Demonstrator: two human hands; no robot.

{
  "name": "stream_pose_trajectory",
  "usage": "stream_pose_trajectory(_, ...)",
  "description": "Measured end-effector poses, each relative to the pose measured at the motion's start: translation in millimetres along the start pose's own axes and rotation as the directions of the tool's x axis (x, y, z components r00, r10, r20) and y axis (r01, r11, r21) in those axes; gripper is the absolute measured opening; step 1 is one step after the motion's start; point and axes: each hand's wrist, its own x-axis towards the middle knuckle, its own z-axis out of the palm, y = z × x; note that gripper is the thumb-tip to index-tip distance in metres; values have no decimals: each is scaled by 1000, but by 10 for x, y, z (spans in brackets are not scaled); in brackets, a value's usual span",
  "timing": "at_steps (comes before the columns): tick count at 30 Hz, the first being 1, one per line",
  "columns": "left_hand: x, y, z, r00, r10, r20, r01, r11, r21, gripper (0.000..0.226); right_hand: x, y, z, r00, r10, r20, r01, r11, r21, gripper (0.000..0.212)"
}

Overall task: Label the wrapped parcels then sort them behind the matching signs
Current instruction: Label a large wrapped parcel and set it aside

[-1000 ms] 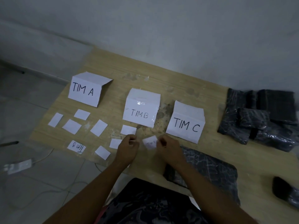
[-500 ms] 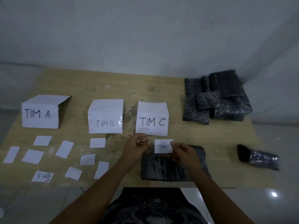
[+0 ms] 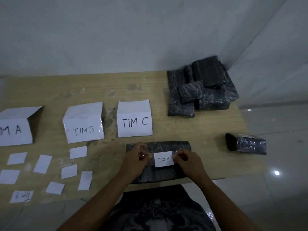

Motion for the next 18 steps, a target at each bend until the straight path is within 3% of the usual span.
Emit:
stream_pose_trajectory(5,-39,-141,53,996,87,10,-87,975,205,23,39,49,65,998,-62,27,64,997,-54,20)
stream_pose_trajectory(9,-66,-268,75,971,238,-1,-225,920,321,15,19,79,107,991,-109,77,120,978,-169,30)
stream_pose_trajectory(13,-55,-339,90,949,307,-72,-232,834,501,23,-10,105,156,976,-217,26,215,931,-295,27)
stream_pose_trajectory(16,-113,-252,92,880,474,-25,-364,707,606,34,-69,110,212,876,-478,-70,397,795,-460,22)
stream_pose_trajectory(18,-153,-254,133,837,532,126,-488,624,611,44,-141,125,270,782,-622,36,561,678,-475,30)
